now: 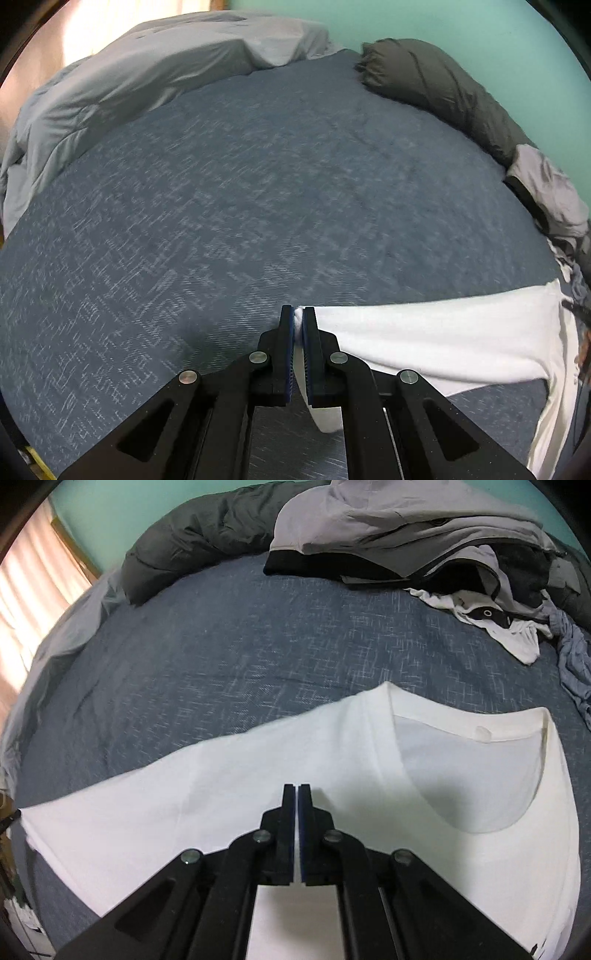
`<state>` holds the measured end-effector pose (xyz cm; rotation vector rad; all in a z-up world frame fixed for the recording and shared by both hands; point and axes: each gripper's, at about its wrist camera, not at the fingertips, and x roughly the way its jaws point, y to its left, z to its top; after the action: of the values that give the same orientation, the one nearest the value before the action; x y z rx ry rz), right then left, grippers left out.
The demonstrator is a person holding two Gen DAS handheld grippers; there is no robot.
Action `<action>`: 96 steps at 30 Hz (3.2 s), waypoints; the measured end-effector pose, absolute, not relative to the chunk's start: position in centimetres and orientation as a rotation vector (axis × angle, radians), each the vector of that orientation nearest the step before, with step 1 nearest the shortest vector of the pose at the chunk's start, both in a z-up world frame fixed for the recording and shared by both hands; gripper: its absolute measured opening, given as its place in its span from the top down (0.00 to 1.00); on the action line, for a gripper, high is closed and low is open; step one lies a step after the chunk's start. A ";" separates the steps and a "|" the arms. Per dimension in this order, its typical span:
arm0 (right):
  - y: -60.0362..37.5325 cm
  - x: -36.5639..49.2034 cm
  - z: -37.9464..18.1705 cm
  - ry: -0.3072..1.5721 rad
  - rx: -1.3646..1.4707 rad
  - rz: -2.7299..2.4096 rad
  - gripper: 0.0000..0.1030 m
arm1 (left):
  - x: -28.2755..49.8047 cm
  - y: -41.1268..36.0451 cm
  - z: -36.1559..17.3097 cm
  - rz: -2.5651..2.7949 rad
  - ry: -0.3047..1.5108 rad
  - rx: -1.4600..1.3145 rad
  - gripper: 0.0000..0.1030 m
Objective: Fold clothes
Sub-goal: 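Grasp the shirt edge with the right tool while the left tool holds the sleeve, then open both tools to release the folded sleeve and shirt body, then grasp the other white sleeve cuff with the right tool and lift it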
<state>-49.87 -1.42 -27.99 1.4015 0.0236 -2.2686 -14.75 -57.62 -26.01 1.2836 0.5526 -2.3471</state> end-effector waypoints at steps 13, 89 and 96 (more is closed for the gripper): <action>10.5 -45.7 -23.6 0.002 1.373 -2.352 0.93 | -12.7 -55.1 -24.9 -2.330 0.562 1.303 0.91; 48.4 -17.6 -26.9 -0.554 1.666 -2.647 0.78 | -16.4 -20.9 -33.0 -2.735 0.687 1.541 0.56; 51.1 -15.5 -27.9 -0.703 1.681 -2.642 0.54 | -16.5 -20.7 -32.9 -2.740 0.685 1.545 0.56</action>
<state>-15.48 51.12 -27.92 1.6810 -0.7030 -2.6421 -16.47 -20.72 -32.93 1.5455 0.6848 -2.7403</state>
